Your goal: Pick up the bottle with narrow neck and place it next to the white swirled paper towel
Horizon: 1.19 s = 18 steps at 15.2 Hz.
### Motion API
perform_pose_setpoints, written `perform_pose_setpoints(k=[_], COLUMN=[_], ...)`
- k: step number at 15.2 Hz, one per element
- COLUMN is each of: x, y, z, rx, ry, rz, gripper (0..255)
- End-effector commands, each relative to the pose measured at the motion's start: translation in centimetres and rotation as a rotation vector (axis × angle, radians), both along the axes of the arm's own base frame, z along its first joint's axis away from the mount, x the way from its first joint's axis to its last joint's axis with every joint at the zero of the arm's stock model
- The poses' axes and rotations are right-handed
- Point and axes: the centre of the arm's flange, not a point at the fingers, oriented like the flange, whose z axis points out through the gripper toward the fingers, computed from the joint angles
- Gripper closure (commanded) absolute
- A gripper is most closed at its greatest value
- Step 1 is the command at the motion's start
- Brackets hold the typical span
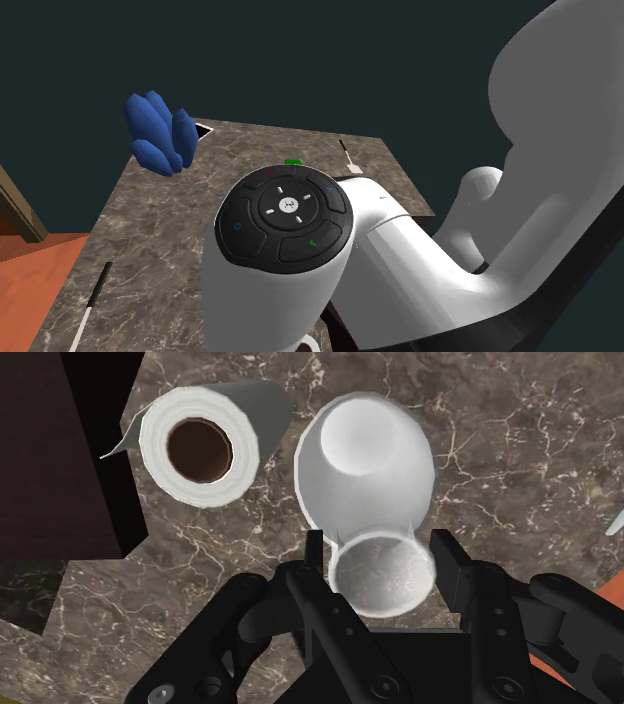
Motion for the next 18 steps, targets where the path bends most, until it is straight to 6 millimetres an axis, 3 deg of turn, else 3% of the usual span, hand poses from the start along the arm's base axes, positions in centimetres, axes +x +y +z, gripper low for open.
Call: perform_pose_setpoints(k=[1,2,7,11,18], x=[0.0,0.0,0.0,0.0,0.0], y=[0.0,0.0,0.0,0.0,0.0], z=[0.0,0.0,0.0,5.0,5.0], rx=[0.000,0.000,0.000,0.000,0.000], ry=[0.000,0.000,0.000,0.000,0.000], rz=[0.000,0.000,0.000,0.000,0.000], gripper=[255,0,0,0,0])
